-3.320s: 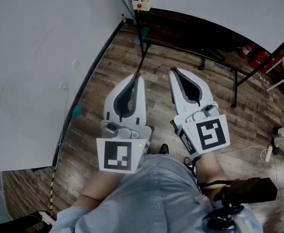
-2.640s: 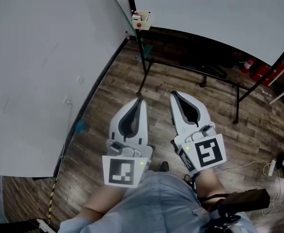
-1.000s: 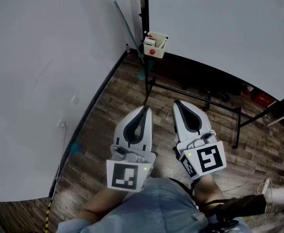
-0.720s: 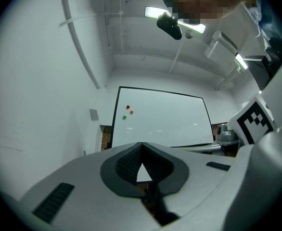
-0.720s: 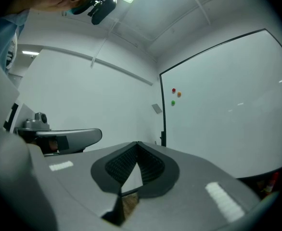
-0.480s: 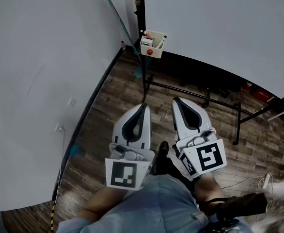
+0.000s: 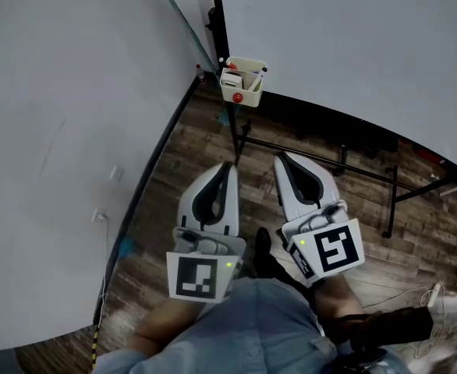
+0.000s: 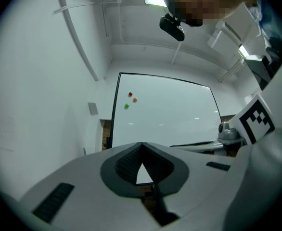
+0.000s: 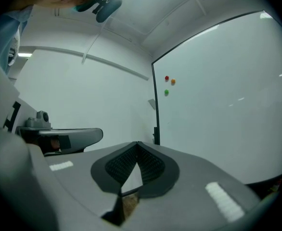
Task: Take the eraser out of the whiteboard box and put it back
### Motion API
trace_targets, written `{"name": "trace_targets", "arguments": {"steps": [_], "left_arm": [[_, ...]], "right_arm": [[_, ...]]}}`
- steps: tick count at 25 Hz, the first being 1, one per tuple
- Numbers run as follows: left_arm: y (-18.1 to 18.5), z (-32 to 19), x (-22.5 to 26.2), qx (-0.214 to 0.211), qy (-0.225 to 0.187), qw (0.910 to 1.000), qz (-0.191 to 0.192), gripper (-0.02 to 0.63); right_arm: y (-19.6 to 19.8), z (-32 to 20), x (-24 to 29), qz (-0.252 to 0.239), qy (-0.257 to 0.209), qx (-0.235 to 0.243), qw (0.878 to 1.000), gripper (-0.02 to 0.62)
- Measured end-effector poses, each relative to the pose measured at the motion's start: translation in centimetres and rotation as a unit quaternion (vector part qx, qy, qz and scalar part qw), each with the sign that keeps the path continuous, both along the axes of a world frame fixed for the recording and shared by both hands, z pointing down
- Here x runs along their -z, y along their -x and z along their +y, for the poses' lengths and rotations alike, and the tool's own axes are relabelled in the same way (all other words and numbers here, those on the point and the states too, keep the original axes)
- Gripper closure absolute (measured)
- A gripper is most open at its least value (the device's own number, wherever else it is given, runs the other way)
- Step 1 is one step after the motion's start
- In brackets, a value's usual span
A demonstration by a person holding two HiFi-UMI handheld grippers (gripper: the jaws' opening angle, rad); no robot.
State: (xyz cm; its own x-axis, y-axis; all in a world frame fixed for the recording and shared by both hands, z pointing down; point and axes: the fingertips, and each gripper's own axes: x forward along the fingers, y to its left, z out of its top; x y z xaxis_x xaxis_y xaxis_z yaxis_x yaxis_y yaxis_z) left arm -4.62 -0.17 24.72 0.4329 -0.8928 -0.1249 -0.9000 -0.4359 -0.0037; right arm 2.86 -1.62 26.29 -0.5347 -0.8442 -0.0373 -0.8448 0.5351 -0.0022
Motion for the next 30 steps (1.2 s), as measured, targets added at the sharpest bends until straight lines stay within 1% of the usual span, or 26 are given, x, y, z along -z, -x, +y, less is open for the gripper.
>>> {"name": "trace_targets", "arguments": {"steps": [7,14,23,30], "left_arm": [[-1.2,-5.9,0.8,0.022,-0.006,0.9997,-0.013,0.6],[-2.1,-9.0,1.9,0.047,-0.018,0.9985,-0.021,0.601],[-0.6,-11.6,2.4,0.077,-0.021,0.9966,-0.02,0.6],[1.1,-14.6,1.7,0.078,-0.022,0.9966,-0.009,0.601]], "right_arm": [[-0.9,-6.2,0.1,0.001,0.002,0.026,1.0,0.594],[-1.2,-10.0,0.8,0.002,-0.009,0.059,0.998,0.594],[0.4,-13.5,1.2,0.007,-0.014,0.086,0.996,0.592],[1.9,-16.6,0.4,0.022,-0.01,0.083,0.996,0.591]]}}
